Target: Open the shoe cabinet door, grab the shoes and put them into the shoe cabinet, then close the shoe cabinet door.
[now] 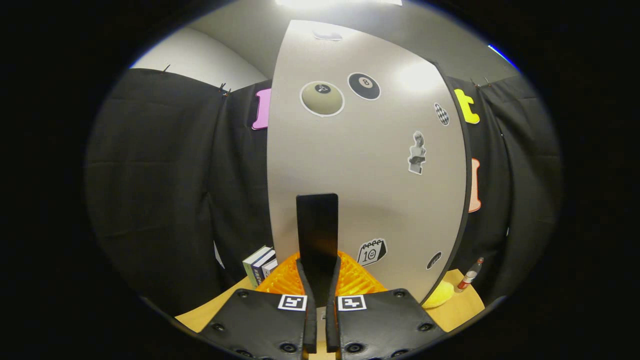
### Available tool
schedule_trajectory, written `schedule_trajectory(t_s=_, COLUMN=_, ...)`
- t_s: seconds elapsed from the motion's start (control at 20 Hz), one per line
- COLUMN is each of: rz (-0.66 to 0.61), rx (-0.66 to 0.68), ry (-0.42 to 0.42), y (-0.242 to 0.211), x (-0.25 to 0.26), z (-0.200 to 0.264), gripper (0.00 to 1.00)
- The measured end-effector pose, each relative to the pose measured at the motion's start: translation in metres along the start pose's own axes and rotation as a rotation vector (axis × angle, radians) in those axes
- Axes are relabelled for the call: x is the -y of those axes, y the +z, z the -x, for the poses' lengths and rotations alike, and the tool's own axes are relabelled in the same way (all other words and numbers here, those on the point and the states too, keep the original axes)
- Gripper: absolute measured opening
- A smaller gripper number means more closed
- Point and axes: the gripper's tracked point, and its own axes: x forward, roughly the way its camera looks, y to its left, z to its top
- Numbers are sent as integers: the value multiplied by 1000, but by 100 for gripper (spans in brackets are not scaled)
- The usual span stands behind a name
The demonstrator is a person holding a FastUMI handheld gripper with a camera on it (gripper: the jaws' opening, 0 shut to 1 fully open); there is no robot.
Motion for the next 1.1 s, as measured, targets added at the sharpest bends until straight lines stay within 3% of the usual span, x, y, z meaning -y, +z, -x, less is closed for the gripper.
schedule_trajectory(t_s=0.45, rz=6, rx=19, ry=-21, y=-1, x=25, z=40, gripper=8)
schedule_trajectory(t_s=1.1, rz=2, rx=31, ry=-117, y=-4, x=74, z=90, gripper=8)
